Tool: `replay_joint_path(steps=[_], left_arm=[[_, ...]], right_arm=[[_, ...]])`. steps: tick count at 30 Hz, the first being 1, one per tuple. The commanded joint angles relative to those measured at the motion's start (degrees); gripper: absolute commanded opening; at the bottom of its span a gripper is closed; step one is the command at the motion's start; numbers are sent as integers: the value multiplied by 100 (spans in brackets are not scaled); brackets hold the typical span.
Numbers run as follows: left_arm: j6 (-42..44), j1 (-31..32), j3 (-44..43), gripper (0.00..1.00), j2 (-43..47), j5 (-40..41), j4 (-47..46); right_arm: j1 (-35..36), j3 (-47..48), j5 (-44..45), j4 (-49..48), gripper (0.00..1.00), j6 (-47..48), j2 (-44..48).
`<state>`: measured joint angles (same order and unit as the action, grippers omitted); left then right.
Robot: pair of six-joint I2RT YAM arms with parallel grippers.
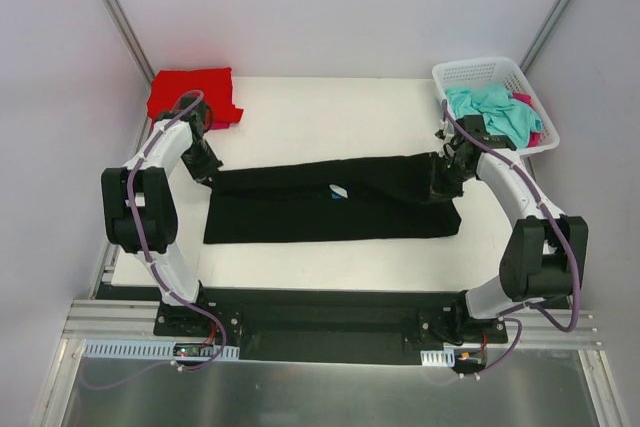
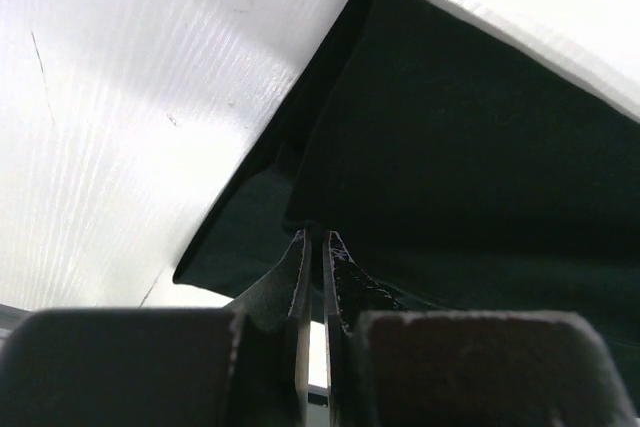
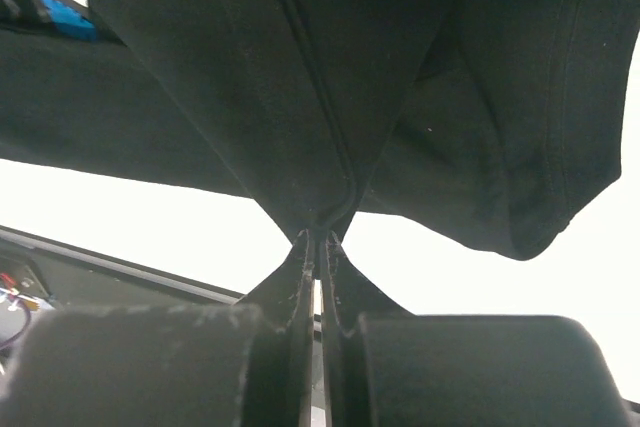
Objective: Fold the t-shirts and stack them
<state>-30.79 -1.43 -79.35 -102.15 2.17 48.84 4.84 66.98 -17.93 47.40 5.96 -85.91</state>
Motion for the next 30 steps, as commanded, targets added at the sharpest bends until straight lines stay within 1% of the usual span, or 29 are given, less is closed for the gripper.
replay_joint_path(steps=[1, 8, 19, 21, 23, 24, 25, 27, 28, 30], left_arm=[[-103, 38, 201, 0, 397, 195, -85], [-138, 38, 420, 0, 441, 283, -138], [-156, 46, 789, 0, 565, 486, -173], [-130, 38, 790, 8, 538, 512, -182], [-121, 46, 763, 16, 521, 538, -164], [-95, 38, 746, 33, 486, 564, -147], [-103, 29, 720, 42, 494, 565, -138], [-94, 29, 676, 53, 485, 652, -103], [-77, 38, 632, 57, 485, 679, -77], [-59, 29, 544, 62, 450, 749, 11]], right_arm=[[140, -106, 448, 191, 1, 151, -75], [263, -229, 756, 191, 1, 213, -251], [649, -379, 1081, 129, 1, 196, -690], [728, -326, 1178, 147, 1, 169, -769], [764, -300, 1222, 156, 7, 160, -840], [781, -274, 1222, 191, 10, 160, -857], [799, -221, 1231, 208, 11, 160, -901], [834, -168, 1336, 304, 13, 169, -919], [852, -98, 1389, 340, 14, 169, -936], [878, -45, 1521, 445, 16, 178, -954]])
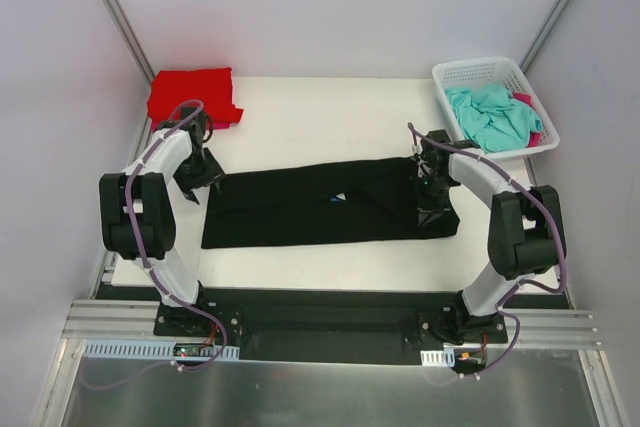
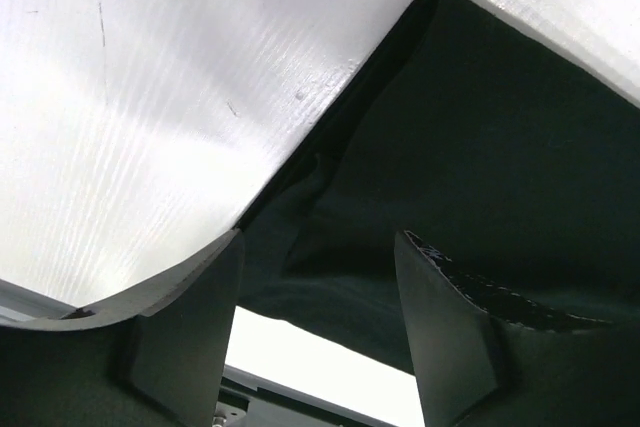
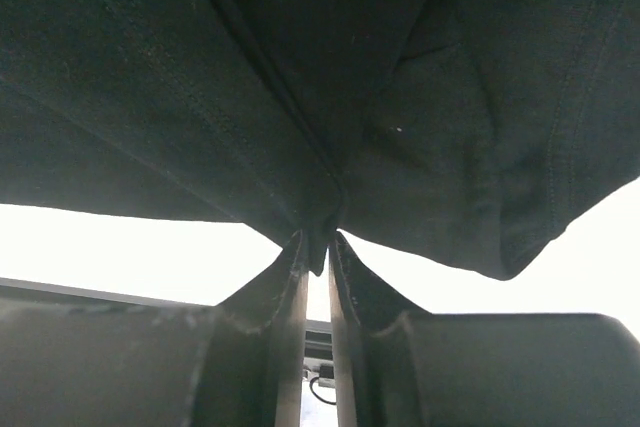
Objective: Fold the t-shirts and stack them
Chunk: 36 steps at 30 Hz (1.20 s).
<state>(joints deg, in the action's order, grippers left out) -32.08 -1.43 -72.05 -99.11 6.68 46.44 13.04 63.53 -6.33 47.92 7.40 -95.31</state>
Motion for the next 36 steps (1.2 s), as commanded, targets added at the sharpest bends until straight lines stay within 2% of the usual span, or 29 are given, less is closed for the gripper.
replay_joint_path(steps=[1, 9, 15, 18, 22, 26, 30, 34, 36], left_arm=[[87, 38, -256, 63, 146, 343, 313], [140, 20, -582, 64, 111, 387, 507], [44, 46, -564, 62, 418, 211, 525], [26, 126, -626, 61, 585, 211, 533], [-35, 485, -836, 59, 717, 211, 612], [-307, 1441, -960, 58, 718, 404, 639], [-686, 2013, -855, 57, 648, 369, 595], [-756, 2191, -758, 57, 542, 413, 595], [-748, 2191, -723, 57, 551, 501, 595]], right_arm=[[59, 335, 395, 420, 17, 25, -6], [85, 608, 789, 771, 22, -28, 346], [67, 976, 985, 965, 45, -63, 425], [59, 1144, 765, 939, 48, -116, 382], [59, 1547, 301, 728, 47, -160, 162], [-20, 1907, -455, 201, 43, -81, -312], [-117, 2470, -1176, -98, 42, 60, -1250], [-310, 2902, -1888, -239, 41, 121, -1963], [-381, 2998, -1960, -239, 40, 156, -2123]])
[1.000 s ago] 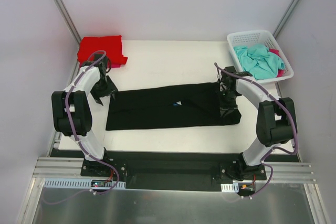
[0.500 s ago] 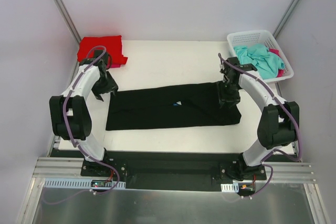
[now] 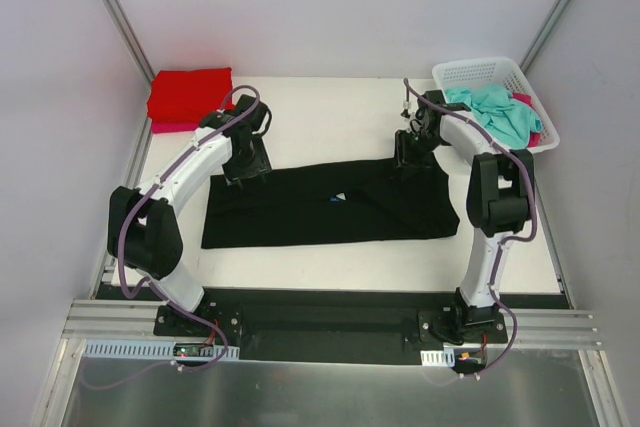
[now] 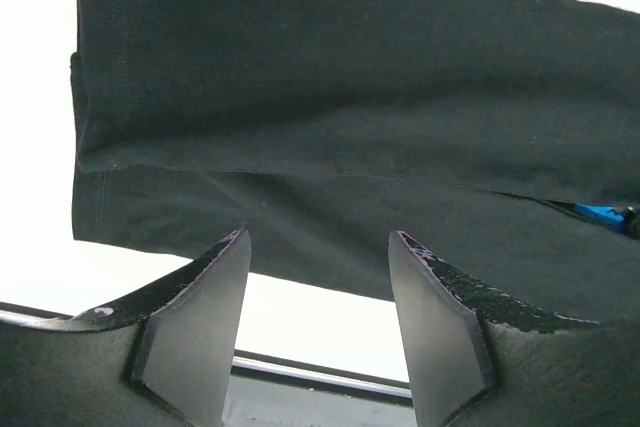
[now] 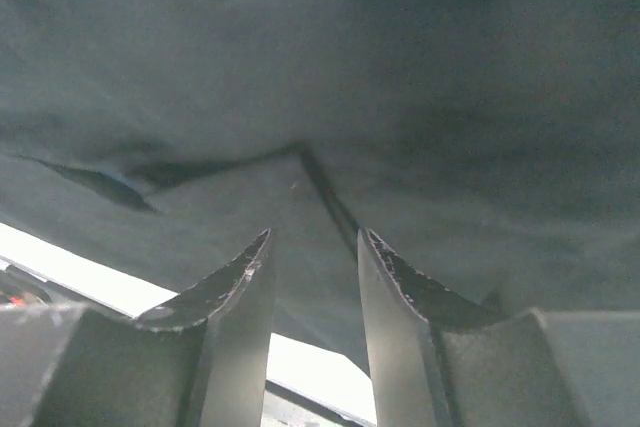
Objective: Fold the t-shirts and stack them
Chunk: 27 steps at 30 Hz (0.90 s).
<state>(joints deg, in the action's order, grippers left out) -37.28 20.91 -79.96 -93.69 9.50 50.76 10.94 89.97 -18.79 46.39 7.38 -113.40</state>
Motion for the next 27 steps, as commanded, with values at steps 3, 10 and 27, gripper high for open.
replay_joint_path(steps=[3, 10, 27], left_arm=[[-201, -43, 121, 57, 17, 281, 162], [-236, -43, 148, 56, 9, 202, 162], [-254, -34, 350, 55, 184, 202, 162]], right_arm=[[-224, 354, -714, -121, 40, 185, -445], [-233, 398, -925, -157, 40, 229, -577], [-145, -50, -1101, -315, 38, 194, -542]])
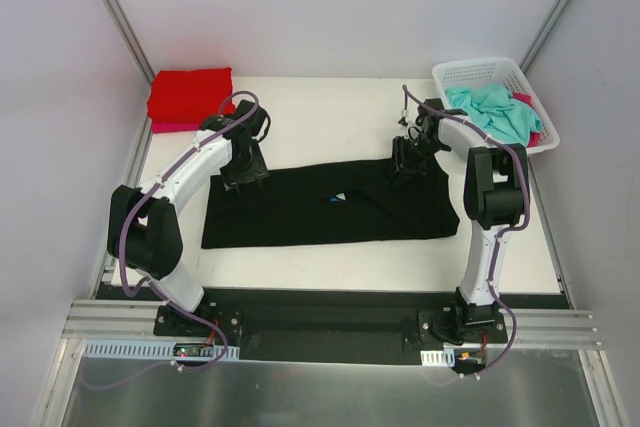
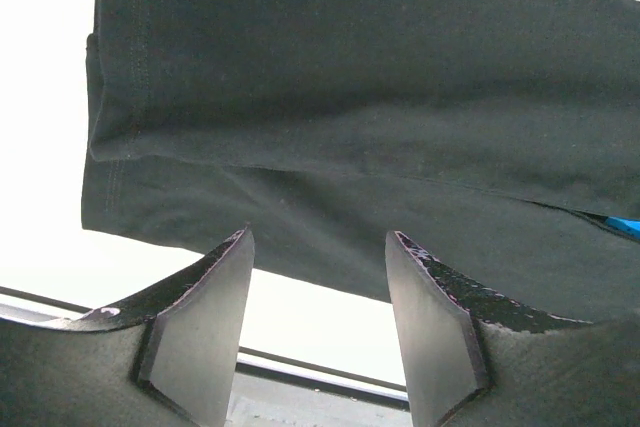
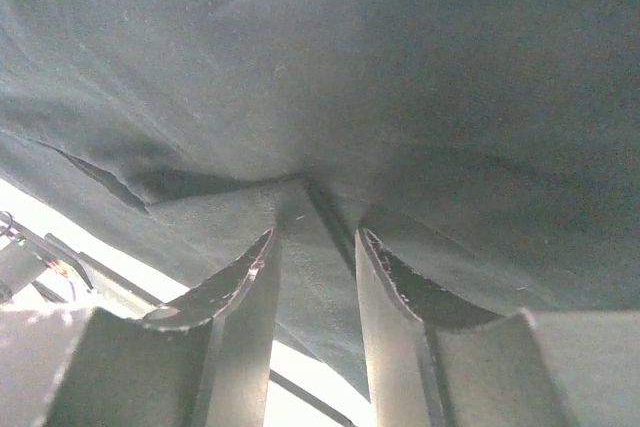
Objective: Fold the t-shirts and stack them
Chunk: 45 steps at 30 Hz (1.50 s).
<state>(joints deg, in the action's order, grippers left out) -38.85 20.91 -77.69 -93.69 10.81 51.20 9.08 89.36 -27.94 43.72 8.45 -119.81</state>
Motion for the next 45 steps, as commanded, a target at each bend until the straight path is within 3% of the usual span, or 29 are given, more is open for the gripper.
replay_joint_path(steps=[1, 4, 8, 11, 26, 34, 45], left_arm=[[-105, -34, 131, 55, 193, 79, 118], [-105, -34, 140, 54, 202, 71, 127], [-105, -34, 131, 54, 263, 18, 127], [-96, -34, 149, 54, 342, 44, 127], [-140, -25, 184, 54, 501, -79, 118], [-123, -25, 210, 53, 571, -61, 127], [-140, -16, 202, 52, 580, -96, 127]], right_arm=[[67, -15, -211, -57, 38, 87, 81], [155, -85, -211, -83, 32, 69, 107], [226, -138, -185, -49, 16, 43, 212], [252, -156, -176, 48, 14, 60, 353], [928, -947, 210, 172, 11, 17, 1179], [1579, -1052, 404, 127, 10, -159, 1144], [2194, -973, 659, 426, 19, -308, 1179]])
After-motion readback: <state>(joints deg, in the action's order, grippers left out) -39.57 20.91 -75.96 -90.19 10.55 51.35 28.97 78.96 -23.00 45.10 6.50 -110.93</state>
